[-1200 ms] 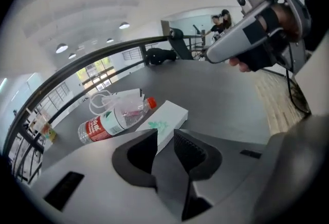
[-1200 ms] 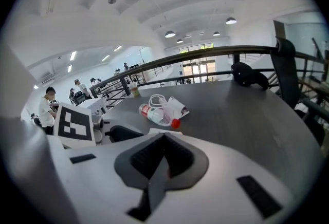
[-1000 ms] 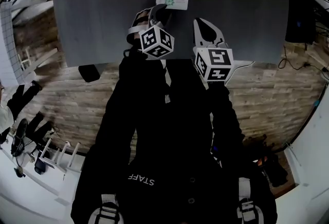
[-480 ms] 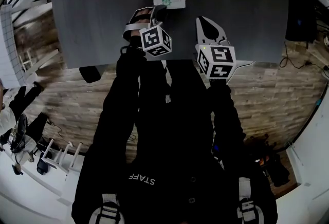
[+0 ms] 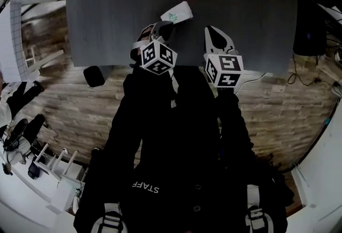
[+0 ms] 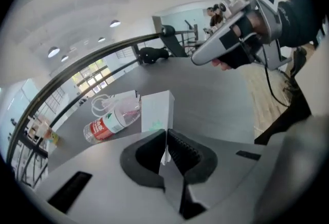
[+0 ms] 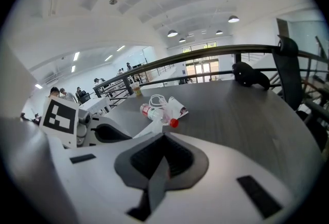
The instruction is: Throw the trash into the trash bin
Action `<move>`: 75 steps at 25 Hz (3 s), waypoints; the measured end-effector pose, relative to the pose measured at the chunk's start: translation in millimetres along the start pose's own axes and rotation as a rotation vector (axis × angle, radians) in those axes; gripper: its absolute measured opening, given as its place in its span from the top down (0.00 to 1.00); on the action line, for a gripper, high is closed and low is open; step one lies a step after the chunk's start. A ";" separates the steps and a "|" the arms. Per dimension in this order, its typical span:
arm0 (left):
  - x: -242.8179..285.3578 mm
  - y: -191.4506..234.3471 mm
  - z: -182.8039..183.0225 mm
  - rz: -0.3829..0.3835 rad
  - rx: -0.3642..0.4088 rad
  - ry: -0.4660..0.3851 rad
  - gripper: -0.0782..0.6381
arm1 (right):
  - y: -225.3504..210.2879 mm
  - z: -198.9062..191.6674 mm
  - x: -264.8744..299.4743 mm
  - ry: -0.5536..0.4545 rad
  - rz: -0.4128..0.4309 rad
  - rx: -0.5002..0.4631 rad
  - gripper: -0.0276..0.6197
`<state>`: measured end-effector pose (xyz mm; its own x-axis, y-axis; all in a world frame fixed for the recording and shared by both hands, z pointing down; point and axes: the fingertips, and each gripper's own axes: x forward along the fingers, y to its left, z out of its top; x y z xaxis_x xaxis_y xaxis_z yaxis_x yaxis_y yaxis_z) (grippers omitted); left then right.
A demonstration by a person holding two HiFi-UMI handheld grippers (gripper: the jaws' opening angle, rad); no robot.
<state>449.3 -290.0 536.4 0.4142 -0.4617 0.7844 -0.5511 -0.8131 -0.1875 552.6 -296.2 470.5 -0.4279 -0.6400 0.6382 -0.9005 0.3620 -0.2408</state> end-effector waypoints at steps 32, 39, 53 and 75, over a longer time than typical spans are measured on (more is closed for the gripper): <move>-285.1 74.4 -237.6 0.581 -0.988 -0.319 0.87 | 367.0 8.1 47.3 0.000 0.517 -0.389 0.94; -377.7 75.7 -378.6 0.736 -1.143 -0.280 0.87 | 524.8 -32.9 75.6 0.066 0.659 -0.442 0.94; -432.6 -21.2 -641.3 0.887 -1.517 -0.123 0.87 | 731.7 -186.1 116.6 0.279 0.830 -0.588 0.94; -249.0 -93.1 -924.3 0.832 -1.835 -0.025 0.86 | 781.3 -459.4 303.2 0.507 0.837 -0.764 0.94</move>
<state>-272.1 228.5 905.0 -0.2826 -0.4786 0.8313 -0.5118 0.8082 0.2913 -245.4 103.9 811.7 -0.6182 0.2510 0.7449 -0.0166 0.9432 -0.3317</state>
